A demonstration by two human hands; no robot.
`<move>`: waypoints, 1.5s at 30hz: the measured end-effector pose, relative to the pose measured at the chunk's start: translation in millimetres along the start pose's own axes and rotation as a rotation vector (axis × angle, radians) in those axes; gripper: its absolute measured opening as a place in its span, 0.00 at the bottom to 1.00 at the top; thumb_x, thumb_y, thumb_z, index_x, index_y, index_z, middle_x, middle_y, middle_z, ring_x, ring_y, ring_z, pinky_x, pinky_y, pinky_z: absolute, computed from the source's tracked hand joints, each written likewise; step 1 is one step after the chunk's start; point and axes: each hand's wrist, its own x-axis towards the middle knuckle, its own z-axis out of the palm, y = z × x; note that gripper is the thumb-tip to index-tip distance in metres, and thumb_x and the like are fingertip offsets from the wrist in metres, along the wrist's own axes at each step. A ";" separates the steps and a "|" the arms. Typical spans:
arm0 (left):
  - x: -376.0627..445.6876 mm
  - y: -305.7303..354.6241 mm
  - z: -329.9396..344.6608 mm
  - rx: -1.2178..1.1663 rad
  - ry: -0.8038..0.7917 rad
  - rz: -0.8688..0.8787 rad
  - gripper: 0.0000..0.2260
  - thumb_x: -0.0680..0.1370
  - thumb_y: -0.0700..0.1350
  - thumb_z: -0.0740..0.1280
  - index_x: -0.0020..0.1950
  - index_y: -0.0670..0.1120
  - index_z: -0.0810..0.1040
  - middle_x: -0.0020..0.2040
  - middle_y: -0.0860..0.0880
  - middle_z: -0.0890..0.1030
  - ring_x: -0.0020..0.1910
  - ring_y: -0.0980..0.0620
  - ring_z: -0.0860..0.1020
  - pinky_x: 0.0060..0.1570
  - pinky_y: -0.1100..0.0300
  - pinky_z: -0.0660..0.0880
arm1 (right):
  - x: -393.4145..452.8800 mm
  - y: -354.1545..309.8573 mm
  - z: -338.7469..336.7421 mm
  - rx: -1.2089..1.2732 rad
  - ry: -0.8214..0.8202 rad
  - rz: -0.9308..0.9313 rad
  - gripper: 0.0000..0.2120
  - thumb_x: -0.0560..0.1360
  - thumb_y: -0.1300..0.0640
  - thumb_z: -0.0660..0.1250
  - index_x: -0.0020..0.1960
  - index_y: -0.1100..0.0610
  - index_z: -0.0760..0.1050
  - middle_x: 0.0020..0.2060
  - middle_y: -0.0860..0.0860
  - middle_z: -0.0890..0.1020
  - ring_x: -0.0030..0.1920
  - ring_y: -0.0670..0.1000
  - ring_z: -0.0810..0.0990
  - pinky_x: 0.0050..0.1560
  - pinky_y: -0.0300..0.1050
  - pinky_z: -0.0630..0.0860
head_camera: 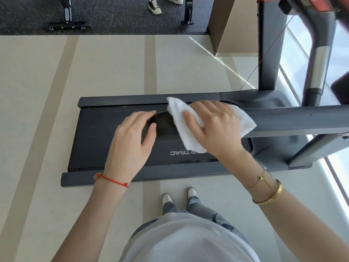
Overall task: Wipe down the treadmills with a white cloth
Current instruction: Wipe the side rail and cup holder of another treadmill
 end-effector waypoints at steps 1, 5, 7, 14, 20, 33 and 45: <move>0.9 5.0 1.5 0.001 -0.002 0.003 0.14 0.81 0.42 0.62 0.66 0.43 0.77 0.61 0.49 0.79 0.60 0.51 0.77 0.63 0.49 0.74 | -2.3 10.0 -3.1 -0.014 0.012 0.027 0.19 0.81 0.50 0.59 0.36 0.57 0.75 0.31 0.51 0.78 0.35 0.56 0.76 0.39 0.48 0.71; 7.5 26.3 11.8 0.064 0.016 0.028 0.13 0.81 0.42 0.63 0.65 0.44 0.77 0.61 0.49 0.79 0.60 0.49 0.77 0.65 0.52 0.69 | -13.1 48.1 -15.0 -0.055 0.056 0.103 0.20 0.81 0.51 0.57 0.34 0.58 0.73 0.29 0.52 0.76 0.33 0.57 0.74 0.37 0.48 0.69; 12.1 38.5 20.1 0.101 0.020 0.054 0.12 0.81 0.42 0.63 0.63 0.44 0.79 0.59 0.49 0.80 0.58 0.47 0.78 0.66 0.49 0.68 | -17.3 61.8 -18.4 -0.061 0.074 0.108 0.20 0.81 0.51 0.56 0.34 0.58 0.73 0.28 0.51 0.75 0.32 0.56 0.72 0.36 0.47 0.68; 31.3 97.5 66.5 0.186 -0.054 0.106 0.12 0.81 0.45 0.62 0.62 0.46 0.80 0.58 0.52 0.82 0.58 0.50 0.78 0.73 0.45 0.59 | -29.6 112.4 -34.9 -0.061 0.147 0.083 0.20 0.81 0.52 0.55 0.32 0.57 0.69 0.27 0.50 0.72 0.31 0.55 0.70 0.36 0.44 0.64; 45.5 155.9 118.4 0.168 -0.102 0.129 0.12 0.82 0.46 0.61 0.62 0.46 0.79 0.58 0.51 0.82 0.58 0.50 0.79 0.70 0.49 0.62 | -47.1 183.7 -63.0 -0.080 0.137 0.086 0.21 0.81 0.52 0.55 0.31 0.58 0.70 0.27 0.51 0.73 0.31 0.54 0.71 0.36 0.44 0.65; 59.0 249.6 202.6 0.212 -0.044 0.084 0.11 0.82 0.45 0.60 0.56 0.47 0.81 0.52 0.53 0.83 0.51 0.51 0.80 0.63 0.51 0.67 | -62.4 276.5 -108.2 -0.103 0.060 0.100 0.19 0.79 0.53 0.58 0.31 0.56 0.68 0.26 0.51 0.72 0.30 0.55 0.70 0.34 0.46 0.65; 56.4 268.9 225.1 0.279 0.066 0.013 0.12 0.82 0.46 0.58 0.56 0.47 0.81 0.52 0.52 0.83 0.51 0.49 0.80 0.63 0.52 0.64 | -77.5 346.7 -137.2 -0.113 0.057 0.151 0.19 0.80 0.52 0.58 0.31 0.55 0.65 0.26 0.52 0.71 0.29 0.56 0.69 0.34 0.48 0.64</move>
